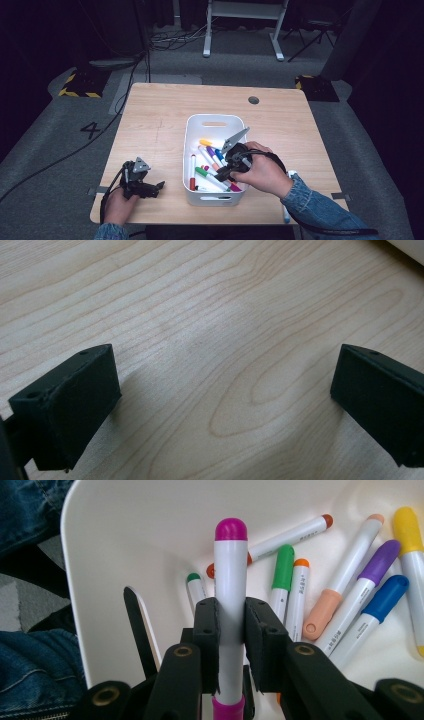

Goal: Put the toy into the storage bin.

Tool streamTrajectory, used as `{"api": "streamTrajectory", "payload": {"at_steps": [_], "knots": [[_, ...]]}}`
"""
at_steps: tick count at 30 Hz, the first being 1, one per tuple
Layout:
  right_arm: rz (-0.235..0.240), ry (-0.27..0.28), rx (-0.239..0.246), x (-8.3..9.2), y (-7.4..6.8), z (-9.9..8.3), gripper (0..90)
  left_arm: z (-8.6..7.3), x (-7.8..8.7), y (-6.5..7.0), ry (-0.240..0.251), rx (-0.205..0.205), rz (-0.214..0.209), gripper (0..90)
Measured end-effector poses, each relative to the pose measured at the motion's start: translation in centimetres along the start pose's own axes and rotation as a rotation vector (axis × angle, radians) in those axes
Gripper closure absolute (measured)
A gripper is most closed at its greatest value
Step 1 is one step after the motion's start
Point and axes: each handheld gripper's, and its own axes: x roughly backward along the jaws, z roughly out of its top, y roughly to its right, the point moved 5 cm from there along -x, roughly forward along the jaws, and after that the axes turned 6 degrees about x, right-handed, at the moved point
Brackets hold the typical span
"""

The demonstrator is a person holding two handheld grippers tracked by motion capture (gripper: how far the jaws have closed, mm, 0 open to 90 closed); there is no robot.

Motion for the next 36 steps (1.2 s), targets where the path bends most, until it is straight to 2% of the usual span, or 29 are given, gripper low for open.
{"api": "streamTrajectory", "payload": {"at_steps": [3, 4, 6, 8, 10, 13, 18, 22, 36], "knots": [[-0.003, -0.022, 0.017, -0.4, -0.1, -0.1, 76.8, 0.0, 0.0, 0.0, 0.0, 0.0, 0.0, 0.0], [0.003, -0.018, 0.022, -0.6, -0.2, -0.1, 74.0, 0.0, 0.0, 0.0, 0.0, 0.0, 0.0, 0.0], [-0.007, 0.032, 0.032, -0.7, -0.2, 0.1, 54.7, 0.0, 0.0, 0.0, 0.0, 0.0, 0.0, 0.0], [-0.022, 0.042, 0.015, -0.3, -0.3, 0.2, 52.6, 0.0, 0.0, 0.0, 0.0, 0.0, 0.0, 0.0], [-0.024, 0.08, 0.004, 0.3, -0.3, 0.4, 49.8, 0.0, 0.0, 0.0, 0.0, 0.0, 0.0, 0.0], [-0.058, 0.104, 0.026, 1.2, 0.0, 0.5, 48.3, 0.0, 0.0, 0.0, 0.0, 0.0, 0.0, 0.0], [-0.079, 0.134, 0.01, 2.6, 0.4, 0.3, 48.2, 0.0, 0.0, 0.0, 0.0, 0.0, 0.0, 0.0], [-0.115, 0.148, 0.013, 4.0, 1.1, -0.2, 46.8, 0.0, 0.0, 0.0, 0.0, 0.0, 0.0, 0.0], [-0.224, 0.201, -0.08, 9.0, 3.5, -2.2, 46.1, 0.0, 0.0, 0.0, 0.0, 0.0, 0.0, 0.0]]}}
